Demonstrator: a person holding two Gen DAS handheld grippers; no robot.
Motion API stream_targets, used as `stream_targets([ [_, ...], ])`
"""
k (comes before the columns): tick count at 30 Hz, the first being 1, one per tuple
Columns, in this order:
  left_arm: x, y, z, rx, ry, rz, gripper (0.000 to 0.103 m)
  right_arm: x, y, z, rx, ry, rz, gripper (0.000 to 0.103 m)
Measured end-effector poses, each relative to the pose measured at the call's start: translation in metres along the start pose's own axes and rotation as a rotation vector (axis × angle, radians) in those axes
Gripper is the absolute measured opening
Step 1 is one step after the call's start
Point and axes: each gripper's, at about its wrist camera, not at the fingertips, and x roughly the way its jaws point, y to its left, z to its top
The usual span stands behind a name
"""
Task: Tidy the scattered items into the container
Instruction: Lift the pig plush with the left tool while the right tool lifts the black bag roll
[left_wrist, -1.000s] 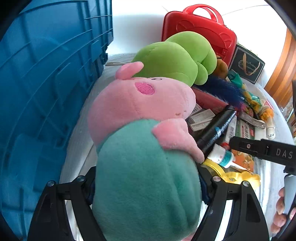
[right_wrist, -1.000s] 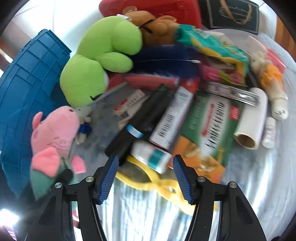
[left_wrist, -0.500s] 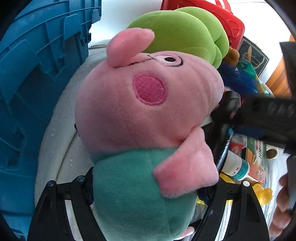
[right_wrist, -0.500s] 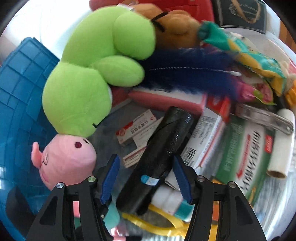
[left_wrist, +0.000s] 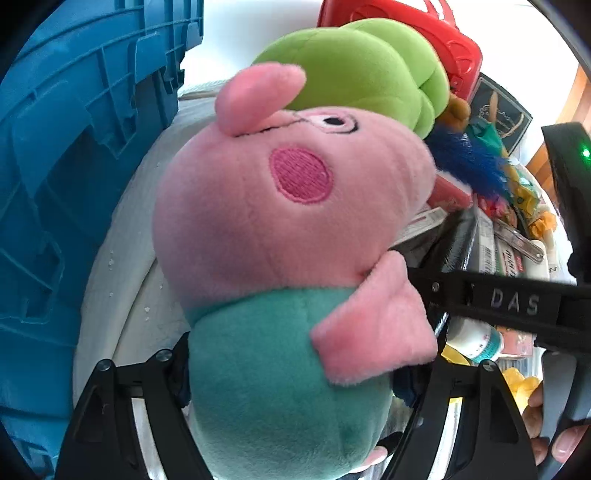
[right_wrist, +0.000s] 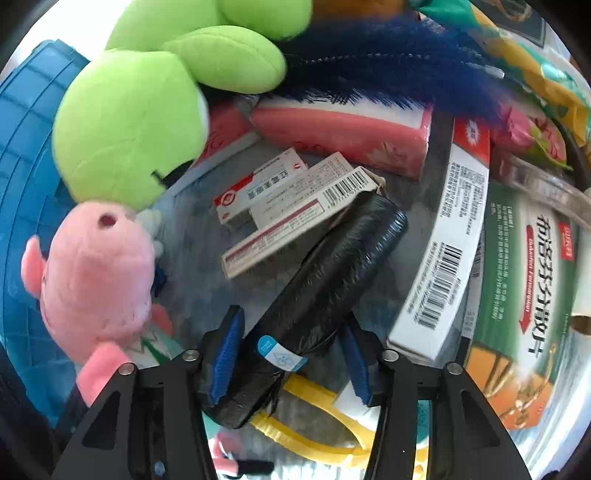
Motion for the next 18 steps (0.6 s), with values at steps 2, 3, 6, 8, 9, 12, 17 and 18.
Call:
stream_targets([
  [2, -0.01, -0.003, -0.002, 0.004, -0.015, 0.001, 0.076, -0.014, 0.002, -0.009, -0.034, -0.029, 0.002, 0.038],
  [3, -0.017, -0.005, -0.004, 0.006, -0.027, 0.002, 0.076, -0.023, 0.003, -0.013, -0.048, -0.044, 0.008, 0.034],
  [6, -0.041, -0.013, -0.006, 0.02, -0.075, 0.0, 0.076, -0.055, 0.005, -0.027, -0.098, -0.107, 0.001, 0.031],
  [8, -0.06, -0.013, -0.009, 0.035, -0.116, 0.001, 0.076, -0.074, 0.005, -0.037, -0.122, -0.142, -0.002, 0.03],
  [9, -0.071, -0.014, -0.012, 0.04, -0.137, 0.004, 0.076, -0.085, 0.003, -0.043, -0.127, -0.159, 0.002, 0.03],
  [12, -0.098, -0.014, -0.013, 0.044, -0.189, 0.004, 0.076, -0.109, 0.015, -0.054, -0.162, -0.216, -0.005, 0.03],
  [17, -0.142, -0.026, -0.013, 0.052, -0.281, 0.015, 0.076, -0.135, 0.053, -0.04, -0.236, -0.327, -0.04, 0.03],
  [18, -0.151, -0.029, -0.014, 0.054, -0.295, 0.018, 0.076, -0.147, 0.053, -0.036, -0.249, -0.348, -0.042, 0.03],
])
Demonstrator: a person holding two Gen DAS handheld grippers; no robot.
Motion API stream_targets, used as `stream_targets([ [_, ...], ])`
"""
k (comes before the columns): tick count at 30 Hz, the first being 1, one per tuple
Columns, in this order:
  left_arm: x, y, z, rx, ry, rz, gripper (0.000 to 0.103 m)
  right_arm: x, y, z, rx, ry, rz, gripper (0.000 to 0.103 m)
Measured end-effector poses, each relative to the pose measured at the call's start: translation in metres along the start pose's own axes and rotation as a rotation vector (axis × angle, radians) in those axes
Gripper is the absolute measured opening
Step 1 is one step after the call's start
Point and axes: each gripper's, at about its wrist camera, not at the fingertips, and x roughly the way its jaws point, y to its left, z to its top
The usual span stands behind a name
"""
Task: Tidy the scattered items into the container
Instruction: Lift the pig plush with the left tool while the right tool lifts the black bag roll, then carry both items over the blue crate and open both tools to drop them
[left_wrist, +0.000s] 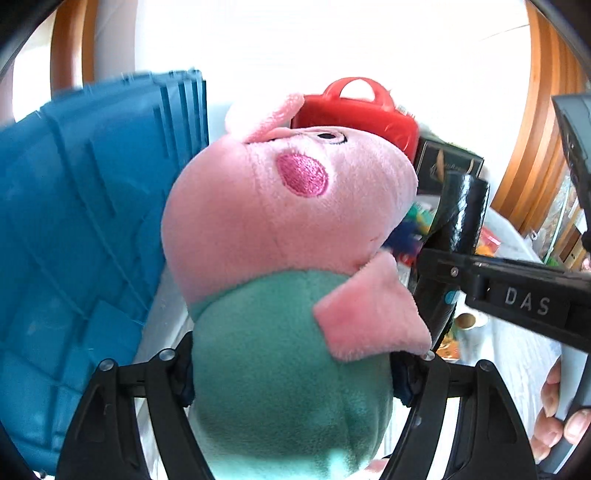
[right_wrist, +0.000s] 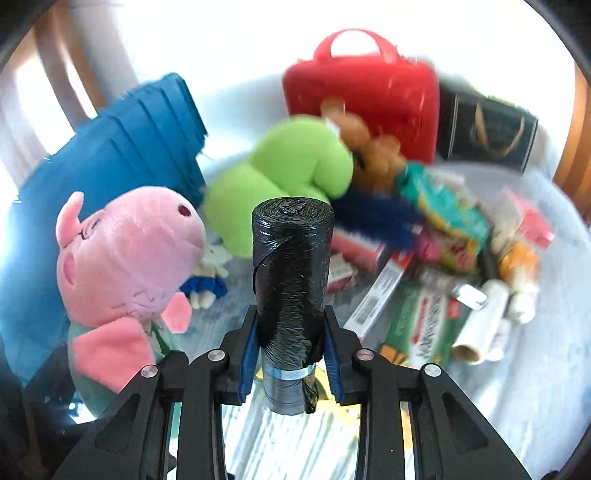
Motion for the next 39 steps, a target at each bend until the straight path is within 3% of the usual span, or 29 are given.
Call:
stream_targets([
  [2, -0.017, -0.003, 0.001, 0.002, -0.028, 0.002, 0.076, 0.008, 0.01, 0.012, -0.024, -0.035, -0.007, 0.03],
  [5, -0.04, -0.01, 0.01, 0.005, -0.076, 0.018, 0.076, -0.013, 0.01, 0.028, -0.06, -0.082, 0.001, 0.03],
  [14, -0.126, 0.011, 0.066, -0.015, -0.294, 0.071, 0.076, -0.109, 0.064, 0.071, -0.159, -0.257, 0.067, 0.03],
  [17, -0.156, 0.038, 0.09, -0.031, -0.359, 0.084, 0.076, -0.125, 0.093, 0.091, -0.184, -0.314, 0.093, 0.03],
  [23, -0.208, 0.135, 0.127, -0.034, -0.437, 0.163, 0.076, -0.143, 0.189, 0.122, -0.225, -0.406, 0.147, 0.03],
  [27, -0.219, 0.214, 0.145, -0.032, -0.404, 0.198, 0.076, -0.128, 0.271, 0.143, -0.229, -0.409, 0.179, 0.031],
  [31, -0.201, 0.288, 0.167, -0.024, -0.31, 0.215, 0.076, -0.09, 0.341, 0.171, -0.209, -0.369, 0.186, 0.031],
  [37, -0.133, 0.383, 0.181, -0.03, -0.071, 0.2, 0.076, 0.0, 0.419, 0.206, -0.2, -0.218, 0.125, 0.031],
  [39, -0.1, 0.395, 0.177, -0.032, 0.023, 0.182, 0.076, 0.035, 0.432, 0.212, -0.187, -0.148, 0.096, 0.031],
])
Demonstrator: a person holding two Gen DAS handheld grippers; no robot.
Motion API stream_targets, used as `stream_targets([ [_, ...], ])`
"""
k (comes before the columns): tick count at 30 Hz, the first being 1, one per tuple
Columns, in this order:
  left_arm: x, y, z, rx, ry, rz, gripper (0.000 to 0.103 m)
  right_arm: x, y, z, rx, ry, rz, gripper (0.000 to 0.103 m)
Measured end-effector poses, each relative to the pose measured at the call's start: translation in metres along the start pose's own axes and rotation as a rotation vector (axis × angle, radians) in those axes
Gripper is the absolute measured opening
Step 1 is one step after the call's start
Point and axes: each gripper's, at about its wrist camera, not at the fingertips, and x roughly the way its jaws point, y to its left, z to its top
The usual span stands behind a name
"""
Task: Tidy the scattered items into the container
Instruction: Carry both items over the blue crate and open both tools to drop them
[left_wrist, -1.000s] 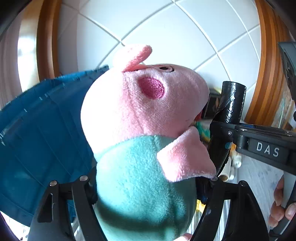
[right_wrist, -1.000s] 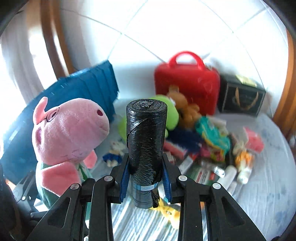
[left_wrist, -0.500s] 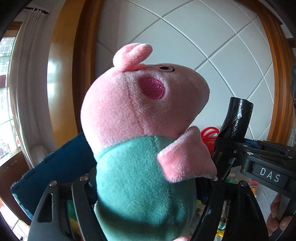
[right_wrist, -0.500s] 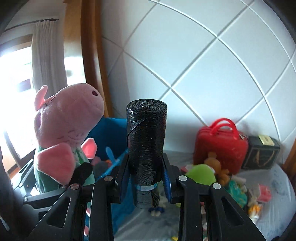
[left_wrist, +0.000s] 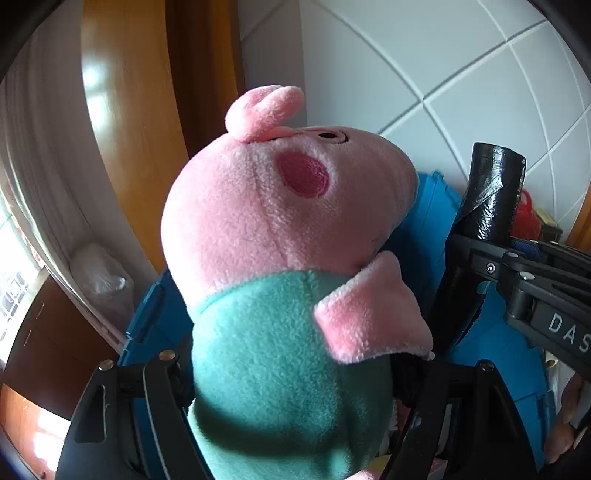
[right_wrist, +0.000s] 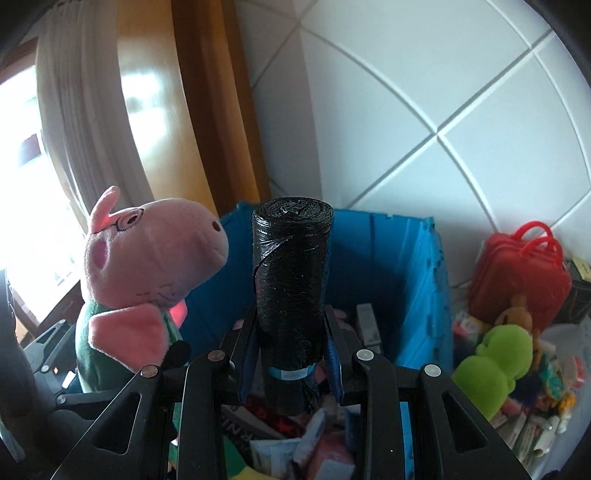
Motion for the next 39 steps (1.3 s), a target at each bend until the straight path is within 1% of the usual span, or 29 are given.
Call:
stream_targets([
  [3, 0.047, 0.003, -0.005, 0.012, 0.112, -0.028, 0.076, 0.052, 0.003, -0.003, 0.013, 0.103, -0.06, 0.031],
  [6, 0.083, -0.002, -0.005, 0.027, 0.177, -0.04, 0.076, 0.094, -0.004, -0.009, 0.009, 0.197, -0.143, 0.031],
  [8, 0.1, -0.011, -0.007, 0.063, 0.205, -0.036, 0.076, 0.11, -0.011, -0.01, 0.003, 0.236, -0.173, 0.031],
  [10, 0.107, -0.02, -0.015, 0.109, 0.219, -0.037, 0.076, 0.12, -0.023, -0.013, -0.001, 0.234, -0.201, 0.031],
  [13, 0.113, -0.039, -0.029, 0.192, 0.241, -0.03, 0.079, 0.13, -0.032, -0.018, 0.015, 0.252, -0.182, 0.031],
  [15, 0.113, -0.045, -0.033, 0.22, 0.243, -0.029, 0.081, 0.133, -0.029, -0.02, -0.011, 0.262, -0.183, 0.031],
  [17, 0.112, -0.046, -0.035, 0.217, 0.239, -0.025, 0.083, 0.133, -0.025, -0.022, -0.028, 0.257, -0.188, 0.031],
  [20, 0.109, -0.042, -0.034, 0.186, 0.223, -0.023, 0.084, 0.132, -0.024, -0.024, -0.033, 0.259, -0.201, 0.031],
  [21, 0.107, -0.041, -0.033, 0.181, 0.213, -0.018, 0.087, 0.131, -0.024, -0.024, -0.031, 0.257, -0.202, 0.031],
  [22, 0.105, -0.041, -0.033, 0.177, 0.202, -0.014, 0.091, 0.129, -0.024, -0.023, -0.031, 0.249, -0.204, 0.034],
  [23, 0.102, -0.041, -0.033, 0.175, 0.191, -0.01, 0.094, 0.128, -0.022, -0.022, -0.037, 0.238, -0.209, 0.037],
  [25, 0.099, -0.045, -0.034, 0.177, 0.177, -0.008, 0.095, 0.126, -0.018, -0.022, -0.055, 0.222, -0.218, 0.056],
  [26, 0.096, -0.051, -0.032, 0.179, 0.176, -0.012, 0.095, 0.126, -0.017, -0.021, -0.061, 0.223, -0.219, 0.059],
  [27, 0.1, -0.043, -0.033, 0.177, 0.175, -0.014, 0.095, 0.126, -0.017, -0.02, -0.062, 0.226, -0.217, 0.062],
  [28, 0.101, -0.045, -0.034, 0.175, 0.173, -0.014, 0.095, 0.127, -0.017, -0.02, -0.06, 0.229, -0.216, 0.063],
  [29, 0.105, -0.037, -0.031, 0.172, 0.173, -0.013, 0.095, 0.127, -0.018, -0.02, -0.056, 0.23, -0.218, 0.064],
  [31, 0.102, -0.034, -0.028, 0.167, 0.182, -0.013, 0.095, 0.127, -0.02, -0.018, -0.04, 0.23, -0.221, 0.072],
  [33, 0.108, -0.038, -0.011, 0.162, 0.186, -0.019, 0.095, 0.126, -0.023, -0.017, -0.022, 0.224, -0.219, 0.077],
  [34, 0.109, -0.039, -0.01, 0.161, 0.186, -0.02, 0.095, 0.126, -0.025, -0.017, -0.016, 0.221, -0.219, 0.081],
  [37, 0.105, -0.039, -0.015, 0.155, 0.197, -0.03, 0.095, 0.125, -0.026, -0.017, -0.003, 0.225, -0.216, 0.083],
  [39, 0.104, -0.041, -0.012, 0.147, 0.198, -0.054, 0.095, 0.121, -0.027, -0.017, 0.0, 0.222, -0.222, 0.083],
])
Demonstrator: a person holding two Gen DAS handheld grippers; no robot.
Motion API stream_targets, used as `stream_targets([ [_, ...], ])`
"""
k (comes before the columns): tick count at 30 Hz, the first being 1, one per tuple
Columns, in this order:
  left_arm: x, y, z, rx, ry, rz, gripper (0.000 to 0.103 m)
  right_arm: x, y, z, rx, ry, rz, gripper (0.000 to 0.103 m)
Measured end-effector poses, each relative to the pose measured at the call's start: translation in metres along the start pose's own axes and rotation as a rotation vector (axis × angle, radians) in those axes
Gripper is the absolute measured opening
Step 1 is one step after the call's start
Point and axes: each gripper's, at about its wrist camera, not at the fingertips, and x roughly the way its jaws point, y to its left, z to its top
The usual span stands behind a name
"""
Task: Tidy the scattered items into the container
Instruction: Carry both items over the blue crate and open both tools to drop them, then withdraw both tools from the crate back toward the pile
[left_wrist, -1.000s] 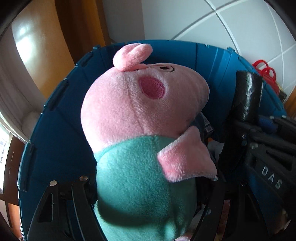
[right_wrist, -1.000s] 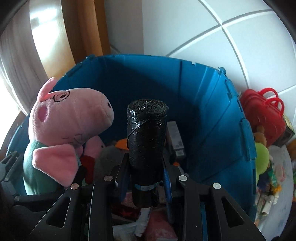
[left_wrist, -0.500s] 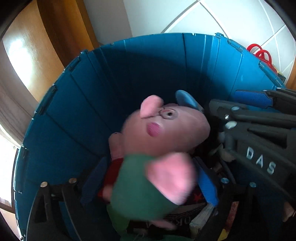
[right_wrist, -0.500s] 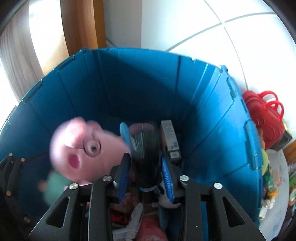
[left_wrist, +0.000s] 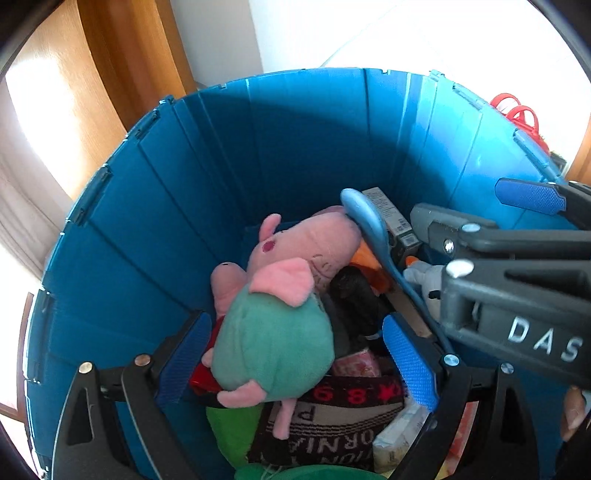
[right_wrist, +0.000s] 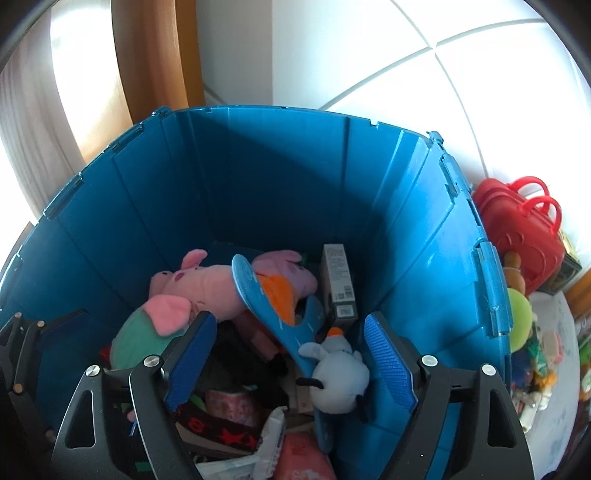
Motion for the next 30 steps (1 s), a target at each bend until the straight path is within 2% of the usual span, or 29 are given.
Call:
stream_targets([
  [2, -0.008, -0.001, -0.001, -0.013, -0.017, -0.017, 0.095, -0.008, -0.006, 0.0, 0.025, -0.019, -0.014, 0.086],
  [4, -0.017, -0.002, -0.003, -0.022, -0.023, -0.038, 0.095, -0.02, -0.012, 0.002, 0.061, -0.023, -0.005, 0.096],
  [7, -0.038, -0.007, -0.006, -0.005, -0.046, -0.05, 0.095, -0.044, -0.016, 0.003, 0.064, -0.033, 0.007, 0.102],
  [11, -0.078, -0.008, -0.011, -0.021, -0.079, -0.069, 0.095, -0.081, -0.017, -0.001, 0.028, -0.055, -0.013, 0.102],
  [14, -0.108, -0.009, -0.02, -0.062, -0.103, -0.077, 0.095, -0.112, -0.024, -0.01, 0.021, -0.084, 0.001, 0.102],
  [17, -0.127, -0.021, -0.032, -0.056, -0.136, -0.068, 0.096, -0.142, -0.037, -0.025, 0.011, -0.128, 0.017, 0.102],
  [25, -0.176, -0.082, -0.056, -0.029, -0.217, -0.047, 0.096, -0.192, -0.097, -0.075, 0.062, -0.208, 0.083, 0.103],
  [30, -0.213, -0.143, -0.065, -0.017, -0.293, -0.048, 0.096, -0.224, -0.156, -0.115, 0.086, -0.26, 0.089, 0.103],
])
